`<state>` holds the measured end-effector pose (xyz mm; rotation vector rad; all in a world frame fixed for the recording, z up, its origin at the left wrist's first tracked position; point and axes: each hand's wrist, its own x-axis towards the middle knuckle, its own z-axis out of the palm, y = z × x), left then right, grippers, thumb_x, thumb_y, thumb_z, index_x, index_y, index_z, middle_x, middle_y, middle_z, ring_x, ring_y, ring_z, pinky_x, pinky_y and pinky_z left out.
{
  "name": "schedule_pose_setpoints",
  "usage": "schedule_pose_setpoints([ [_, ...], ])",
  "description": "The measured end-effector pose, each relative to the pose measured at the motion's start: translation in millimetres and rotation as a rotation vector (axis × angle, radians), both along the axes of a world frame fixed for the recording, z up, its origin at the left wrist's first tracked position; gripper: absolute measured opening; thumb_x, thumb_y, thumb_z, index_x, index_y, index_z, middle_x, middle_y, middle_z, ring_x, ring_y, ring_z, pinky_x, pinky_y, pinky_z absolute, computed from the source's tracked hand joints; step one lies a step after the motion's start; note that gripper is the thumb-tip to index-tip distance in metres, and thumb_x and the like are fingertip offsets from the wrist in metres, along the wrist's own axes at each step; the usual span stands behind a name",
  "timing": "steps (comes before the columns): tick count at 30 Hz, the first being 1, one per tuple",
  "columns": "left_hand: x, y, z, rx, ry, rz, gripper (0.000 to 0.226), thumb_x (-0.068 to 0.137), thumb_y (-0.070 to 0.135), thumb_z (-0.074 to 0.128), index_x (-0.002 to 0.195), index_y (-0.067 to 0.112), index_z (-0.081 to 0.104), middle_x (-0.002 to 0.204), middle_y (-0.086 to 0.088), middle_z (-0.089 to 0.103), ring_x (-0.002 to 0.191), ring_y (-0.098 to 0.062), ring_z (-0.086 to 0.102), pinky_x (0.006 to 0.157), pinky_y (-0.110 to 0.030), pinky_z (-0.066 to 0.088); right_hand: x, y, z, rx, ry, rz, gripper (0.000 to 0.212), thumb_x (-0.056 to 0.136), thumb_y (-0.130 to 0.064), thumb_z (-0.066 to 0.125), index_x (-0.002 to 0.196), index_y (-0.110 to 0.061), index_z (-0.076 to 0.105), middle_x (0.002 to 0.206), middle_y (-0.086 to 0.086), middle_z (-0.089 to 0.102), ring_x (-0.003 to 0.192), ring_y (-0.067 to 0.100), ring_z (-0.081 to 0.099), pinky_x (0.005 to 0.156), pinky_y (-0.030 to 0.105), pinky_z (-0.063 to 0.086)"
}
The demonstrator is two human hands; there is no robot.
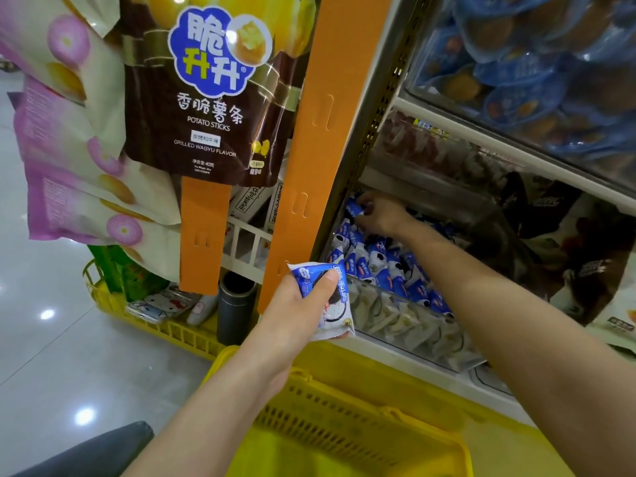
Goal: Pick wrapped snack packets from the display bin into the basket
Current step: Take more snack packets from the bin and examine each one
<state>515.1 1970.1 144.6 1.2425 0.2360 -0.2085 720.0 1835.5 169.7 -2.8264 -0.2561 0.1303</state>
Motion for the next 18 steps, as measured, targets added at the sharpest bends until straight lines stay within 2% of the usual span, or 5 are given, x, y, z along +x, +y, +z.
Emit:
schedule_pose_setpoints([
  [4,1.7,3.7,-1.3,-0.006,-0.009,0.011,0.029,0.091,0.033,0.053,0.116,0.017,0.054,0.106,-0.006,0.068,0.094,-0.018,0.068,0.083,-0.037,0.056,4.1,-9.9,3.2,-0.198,0.113,0.112,0.042,0.089,-0.023,0.06,0.129,-0.014,0.05,0.131,0.008,0.053,0.114,0.022,0.052,0.089,0.028,0.041],
  [8,4.0,4.4,-0.8,-0.028,-0.012,0.011,0.03,0.091,0.031,0.053,0.117,0.016,0.053,0.109,-0.008,0.067,0.094,-0.018,0.068,0.073,-0.03,0.059,7.6,-7.9,-3.3,-0.178,0.059,0.068,0.032,0.09,-0.034,0.057,0.113,-0.011,0.058,0.11,0.008,0.062,0.09,0.018,0.056,0.073,0.029,0.041],
  [13,4.7,5.6,-2.3,-0.039,-0.022,0.013,0.032,0.091,0.03,0.053,0.121,0.016,0.051,0.112,-0.008,0.064,0.097,-0.019,0.066,0.074,-0.034,0.059,12.3,0.4,-13.7,-0.092,-0.008,-0.059,0.032,0.093,-0.034,0.053,0.094,-0.004,0.063,0.093,0.014,0.062,0.082,0.02,0.055,0.063,0.029,0.039],
  [16,5.9,6.2,-3.2,-0.038,-0.034,0.025,0.03,0.092,0.03,0.053,0.12,0.019,0.052,0.11,-0.005,0.065,0.091,-0.015,0.067,0.067,-0.026,0.058,11.6,7.4,-17.7,0.04,-0.026,-0.116,0.038,0.091,-0.036,0.054,0.081,0.0,0.062,0.095,0.022,0.065,0.086,0.031,0.062,0.077,0.037,0.053],
  [18,7.7,5.2,-4.0,-0.054,-0.035,0.019,0.028,0.092,0.029,0.053,0.119,0.02,0.053,0.11,-0.005,0.065,0.09,-0.016,0.068,0.063,-0.026,0.058,10.1,9.6,-16.9,0.05,-0.011,-0.112,0.038,0.092,-0.036,0.052,0.08,-0.001,0.062,0.091,0.02,0.063,0.09,0.033,0.062,0.083,0.04,0.053],
])
